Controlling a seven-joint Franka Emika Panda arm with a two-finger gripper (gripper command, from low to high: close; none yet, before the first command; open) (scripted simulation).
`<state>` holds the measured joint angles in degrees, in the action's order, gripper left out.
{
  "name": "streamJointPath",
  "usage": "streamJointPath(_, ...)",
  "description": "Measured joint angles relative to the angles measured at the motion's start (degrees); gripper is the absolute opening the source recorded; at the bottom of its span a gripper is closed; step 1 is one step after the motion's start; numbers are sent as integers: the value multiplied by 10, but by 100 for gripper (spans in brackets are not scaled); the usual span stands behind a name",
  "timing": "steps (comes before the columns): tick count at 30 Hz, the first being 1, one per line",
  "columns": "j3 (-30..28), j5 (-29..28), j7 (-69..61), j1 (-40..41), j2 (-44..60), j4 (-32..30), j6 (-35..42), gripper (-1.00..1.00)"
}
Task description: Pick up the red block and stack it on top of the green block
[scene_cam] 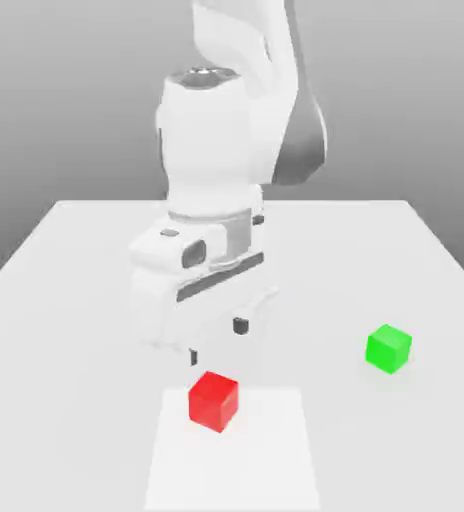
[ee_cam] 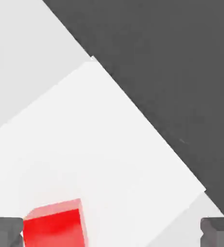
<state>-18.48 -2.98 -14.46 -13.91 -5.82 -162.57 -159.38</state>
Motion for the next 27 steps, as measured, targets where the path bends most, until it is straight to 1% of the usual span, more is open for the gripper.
streamJointPath(2, -2, 11, -35, -5, 34, -10, -26, 0)
streamJointPath(4, 5, 44, -66, -4, 69, -9, -54, 0)
streamJointPath(6, 25, 89, -100, 3, 106, -4, -83, 0)
streamJointPath(9, 83, 157, -150, 45, 160, 5, -127, 0)
streamJointPath(10, 103, 170, -160, 61, 175, 7, -140, -100)
streamJointPath(15, 103, 170, -159, 61, 175, 7, -138, -100)
streamJointPath(16, 113, 177, -164, 69, 183, 8, -145, -100)
streamJointPath(17, 107, 171, -160, 64, 177, 7, -141, -100)
streamJointPath(18, 94, 158, -150, 55, 166, 5, -131, -100)
streamJointPath(22, 55, 69, -87, 39, 98, -5, -77, -100)
streamJointPath(25, 52, 22, -52, 52, 46, -14, -33, -100)
streamJointPath(27, 71, 18, -65, 19, 21, -20, -14, -100)
